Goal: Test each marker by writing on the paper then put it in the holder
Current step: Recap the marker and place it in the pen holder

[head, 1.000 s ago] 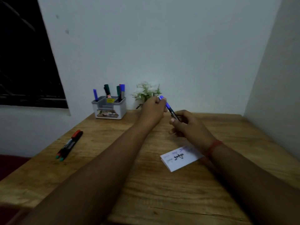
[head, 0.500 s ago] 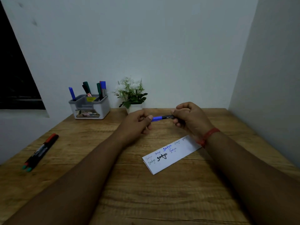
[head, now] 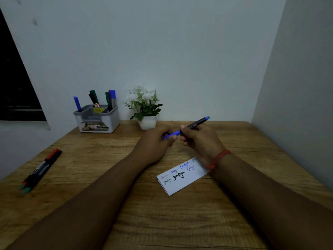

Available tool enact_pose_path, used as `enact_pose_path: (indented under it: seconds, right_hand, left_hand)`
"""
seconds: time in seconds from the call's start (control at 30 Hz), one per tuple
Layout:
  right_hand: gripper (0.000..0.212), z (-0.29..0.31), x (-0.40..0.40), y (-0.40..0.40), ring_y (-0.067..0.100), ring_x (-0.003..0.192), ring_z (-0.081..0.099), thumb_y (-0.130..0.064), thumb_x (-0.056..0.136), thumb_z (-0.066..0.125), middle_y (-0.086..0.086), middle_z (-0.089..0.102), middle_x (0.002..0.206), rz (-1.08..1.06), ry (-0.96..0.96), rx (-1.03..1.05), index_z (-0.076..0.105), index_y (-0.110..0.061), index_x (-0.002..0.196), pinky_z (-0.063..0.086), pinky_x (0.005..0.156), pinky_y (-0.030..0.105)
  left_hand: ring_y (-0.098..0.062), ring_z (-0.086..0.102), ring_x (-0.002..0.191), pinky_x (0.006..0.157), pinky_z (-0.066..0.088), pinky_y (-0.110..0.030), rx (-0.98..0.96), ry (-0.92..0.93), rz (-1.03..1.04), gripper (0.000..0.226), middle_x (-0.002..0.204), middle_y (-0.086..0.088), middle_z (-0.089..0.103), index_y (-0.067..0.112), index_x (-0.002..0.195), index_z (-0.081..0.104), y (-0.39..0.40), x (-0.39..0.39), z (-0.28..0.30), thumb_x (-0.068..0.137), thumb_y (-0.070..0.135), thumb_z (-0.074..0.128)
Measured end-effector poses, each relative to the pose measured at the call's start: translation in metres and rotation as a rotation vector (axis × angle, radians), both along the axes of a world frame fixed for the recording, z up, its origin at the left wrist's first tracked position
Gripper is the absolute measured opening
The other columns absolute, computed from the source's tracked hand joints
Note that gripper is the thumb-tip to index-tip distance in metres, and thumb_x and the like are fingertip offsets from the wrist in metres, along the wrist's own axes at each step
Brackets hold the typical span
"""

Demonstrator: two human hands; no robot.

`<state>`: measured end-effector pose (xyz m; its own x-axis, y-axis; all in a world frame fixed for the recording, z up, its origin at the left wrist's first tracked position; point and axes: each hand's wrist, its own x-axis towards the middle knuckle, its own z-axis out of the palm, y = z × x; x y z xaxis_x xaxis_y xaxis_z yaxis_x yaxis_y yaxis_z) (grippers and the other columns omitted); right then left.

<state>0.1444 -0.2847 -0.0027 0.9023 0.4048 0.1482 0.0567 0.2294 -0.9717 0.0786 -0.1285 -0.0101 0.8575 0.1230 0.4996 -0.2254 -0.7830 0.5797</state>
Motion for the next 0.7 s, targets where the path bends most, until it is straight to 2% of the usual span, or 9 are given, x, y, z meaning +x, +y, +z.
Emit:
enact_pose_path:
  seconds: [0.07, 0.2, 0.37, 0.47, 0.6, 0.7]
  right_hand:
    - [0.011, 0.003, 0.000, 0.004, 0.012, 0.057, 0.057, -0.012, 0.097, 0.065, 0.007, 0.061, 0.069, -0.070, 0.002, 0.015, 0.063, -0.001, 0.095, 0.050, 0.053, 0.024]
    - [0.019, 0.005, 0.002, 0.010, 0.014, 0.053, 0.052, -0.017, 0.099, 0.062, 0.006, 0.057, 0.061, -0.180, 0.061, -0.002, 0.062, -0.005, 0.084, 0.046, 0.053, 0.028]
    - [0.025, 0.010, 0.006, 0.011, 0.016, 0.047, 0.049, -0.007, 0.100, 0.055, 0.003, 0.055, 0.043, -0.226, 0.256, 0.032, 0.055, -0.005, 0.075, 0.042, 0.053, 0.029]
    - [0.024, 0.013, 0.006, 0.013, 0.016, 0.045, 0.045, -0.003, 0.099, 0.050, 0.008, 0.050, 0.054, -0.225, 0.346, 0.038, 0.052, -0.005, 0.076, 0.037, 0.050, 0.028]
    - [0.025, 0.012, 0.020, 0.001, 0.013, 0.039, 0.045, -0.006, 0.101, 0.044, 0.006, 0.046, 0.063, -0.269, 0.371, 0.008, 0.049, -0.011, 0.078, 0.036, 0.043, 0.026]
    - [0.027, 0.016, 0.041, -0.031, 0.013, 0.048, 0.045, -0.014, 0.105, 0.044, 0.003, 0.044, 0.067, -0.387, 0.358, 0.059, 0.045, -0.014, 0.079, 0.036, 0.046, 0.026]
  left_hand:
    - [-0.009, 0.055, 0.065, 0.060, 0.043, -0.032, 0.064, -0.064, 0.046, 0.013, 0.071, 0.007, 0.060, 0.024, 0.086, 0.060, -0.006, 0.002, 0.001, 0.092, 0.033, 0.067]
    - [-0.011, 0.052, 0.069, 0.059, 0.043, -0.034, 0.234, -0.144, 0.122, 0.017, 0.074, 0.008, 0.056, 0.024, 0.086, 0.057, -0.018, 0.002, 0.004, 0.093, 0.038, 0.063]
    - [-0.013, 0.052, 0.068, 0.053, 0.037, -0.031, 0.401, -0.140, 0.166, 0.017, 0.073, 0.011, 0.048, 0.026, 0.084, 0.052, -0.028, 0.002, 0.005, 0.095, 0.037, 0.058]
    - [-0.015, 0.052, 0.066, 0.053, 0.035, -0.031, 0.463, -0.114, 0.180, 0.016, 0.071, 0.011, 0.046, 0.027, 0.085, 0.050, -0.034, 0.001, 0.008, 0.096, 0.036, 0.057]
    - [-0.014, 0.051, 0.066, 0.053, 0.031, -0.031, 0.489, -0.068, 0.205, 0.018, 0.068, 0.011, 0.044, 0.028, 0.083, 0.047, -0.036, -0.003, 0.011, 0.097, 0.036, 0.055]
    - [-0.012, 0.050, 0.067, 0.054, 0.030, -0.030, 0.459, 0.043, 0.197, 0.020, 0.070, 0.009, 0.049, 0.026, 0.084, 0.051, -0.026, -0.008, 0.011, 0.098, 0.039, 0.054]
